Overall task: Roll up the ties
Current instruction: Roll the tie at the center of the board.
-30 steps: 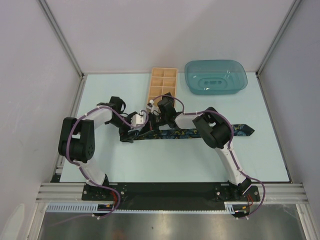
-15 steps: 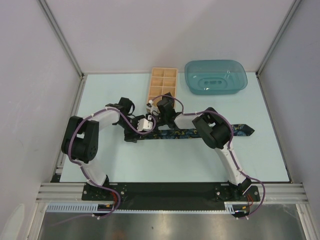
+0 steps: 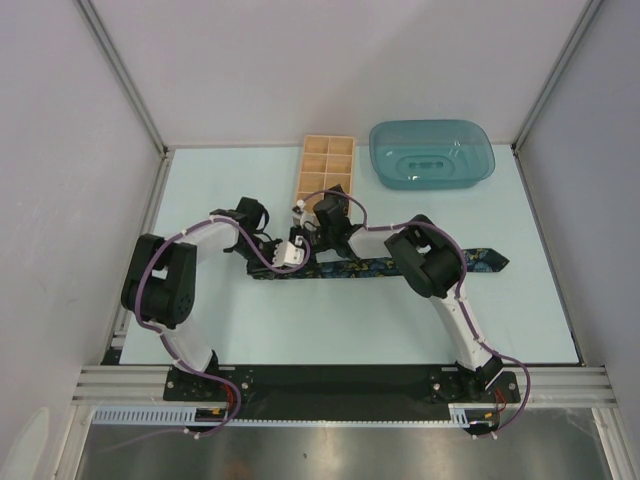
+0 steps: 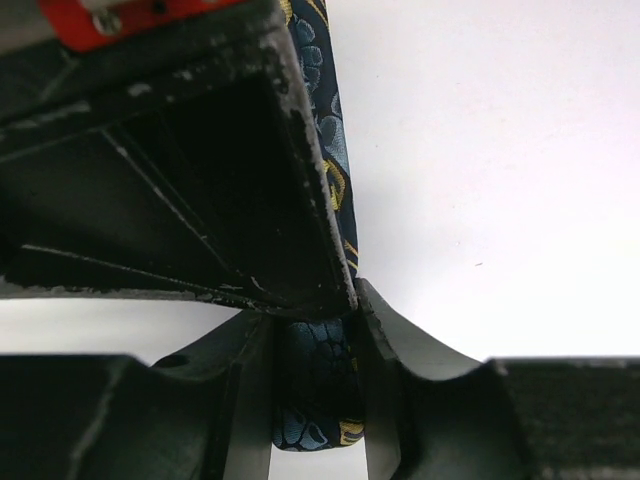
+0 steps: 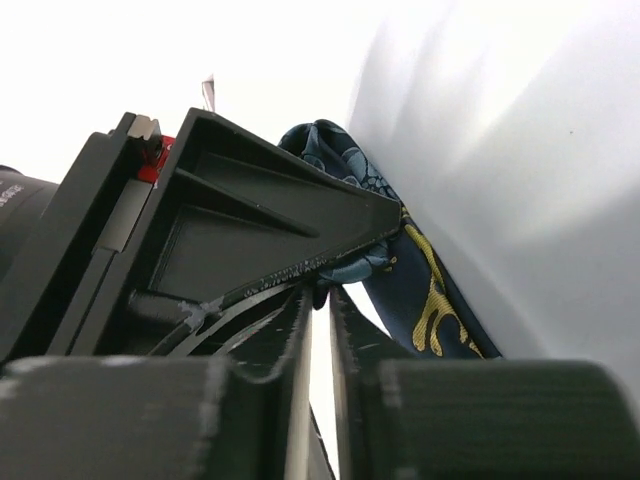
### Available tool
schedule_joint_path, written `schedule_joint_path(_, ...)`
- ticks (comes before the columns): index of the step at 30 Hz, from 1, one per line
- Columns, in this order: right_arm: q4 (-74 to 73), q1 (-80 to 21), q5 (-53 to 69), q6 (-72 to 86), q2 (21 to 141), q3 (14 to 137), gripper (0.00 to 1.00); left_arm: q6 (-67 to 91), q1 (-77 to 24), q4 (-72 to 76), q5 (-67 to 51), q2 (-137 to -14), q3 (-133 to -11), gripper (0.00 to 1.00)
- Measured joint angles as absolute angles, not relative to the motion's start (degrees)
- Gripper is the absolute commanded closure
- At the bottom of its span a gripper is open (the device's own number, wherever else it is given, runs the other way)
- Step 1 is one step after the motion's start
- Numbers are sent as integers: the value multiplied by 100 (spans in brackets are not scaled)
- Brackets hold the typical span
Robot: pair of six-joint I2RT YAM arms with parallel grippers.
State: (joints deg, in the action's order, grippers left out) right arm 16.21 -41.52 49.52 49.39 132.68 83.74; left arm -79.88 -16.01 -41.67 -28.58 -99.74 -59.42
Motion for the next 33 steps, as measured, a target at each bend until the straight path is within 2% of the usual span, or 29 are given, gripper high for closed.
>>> schedule_joint_path(13, 1194, -3483, 5089, 4449, 13074, 8237, 64, -7999, -1601, -4139, -2840, -9972, -5935, 68)
schedule_joint_path(16, 1302, -3542, 5107, 4615, 13054, 8171, 57, -7990, -1601, -4134, -2827, -9972, -5933, 68)
schedule_joint_path(21, 1643, -3806, 5142, 5043, 13054, 8077, 51, -7972, -1601, -4128, -2823, -9972, -5933, 68)
schedule_joint_path(25, 1914, -3977, 5146, 5446, 13054, 7957, 51, -7957, -1603, -4125, -2821, -9972, -5933, 68)
schedule_joint_path(33, 2147, -4093, 5089, 5828, 13107, 7950, 58, -7959, -1601, -4119, -2801, -9959, -5922, 68)
